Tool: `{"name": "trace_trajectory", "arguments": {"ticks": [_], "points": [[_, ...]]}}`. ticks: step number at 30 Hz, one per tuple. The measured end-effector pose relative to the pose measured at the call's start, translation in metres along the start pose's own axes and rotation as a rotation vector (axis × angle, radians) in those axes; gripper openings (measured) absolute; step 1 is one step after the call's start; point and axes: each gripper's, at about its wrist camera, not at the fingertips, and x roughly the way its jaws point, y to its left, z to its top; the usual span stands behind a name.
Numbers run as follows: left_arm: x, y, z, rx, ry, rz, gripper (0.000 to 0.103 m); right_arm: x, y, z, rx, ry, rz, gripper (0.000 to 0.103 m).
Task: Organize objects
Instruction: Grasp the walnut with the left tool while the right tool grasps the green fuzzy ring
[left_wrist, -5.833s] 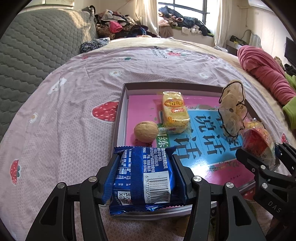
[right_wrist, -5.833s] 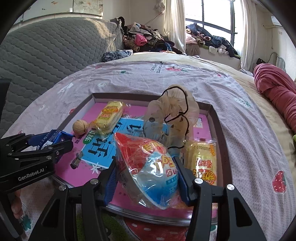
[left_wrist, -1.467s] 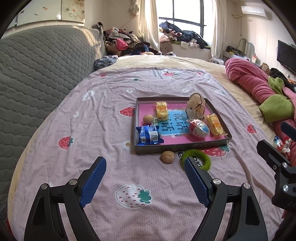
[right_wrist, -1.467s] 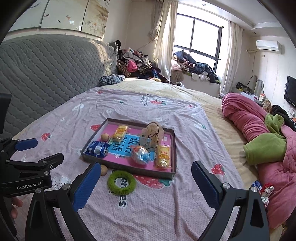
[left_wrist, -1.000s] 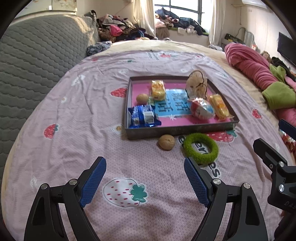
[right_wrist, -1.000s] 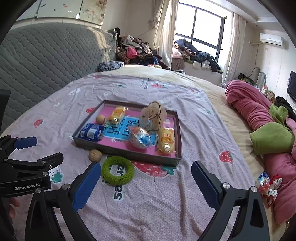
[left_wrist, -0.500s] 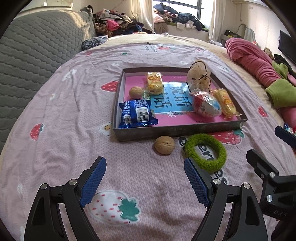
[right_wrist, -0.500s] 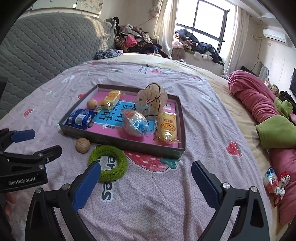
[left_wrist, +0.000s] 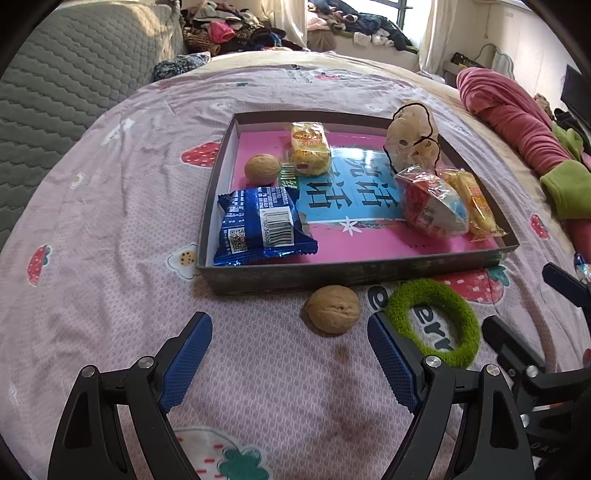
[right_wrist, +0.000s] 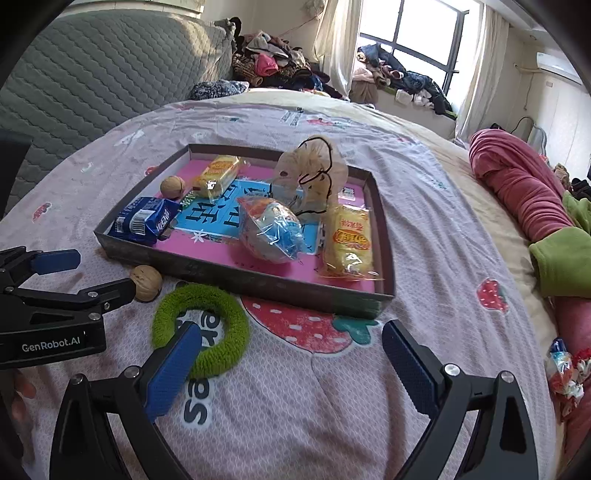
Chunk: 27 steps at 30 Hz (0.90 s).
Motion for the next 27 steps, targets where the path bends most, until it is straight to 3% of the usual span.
{"name": "trace_trajectory", "arguments": {"ticks": [13, 23, 26, 27], "points": [[0.025, -0.001, 0.006, -0.029, 0.044, -0.012, 0.087, 0.033, 0.009, 0.003, -0.006, 0.054, 0.028, 0.095], [0.037, -0.008, 0.005, -0.017, 0.044, 0.040, 0.086, 0.050, 0.017, 0.003, -0.025, 0.087, 0.068, 0.071], [0.036, -0.008, 0.005, -0.017, 0.036, 0.029, 0.077, 0.055, 0.019, 0.004, -0.027, 0.096, 0.089, 0.063], [0.036, -0.007, 0.005, -0.018, 0.033, 0.026, 0.067, 0.056, 0.019, 0.004, -0.026, 0.095, 0.099, 0.058]]}}
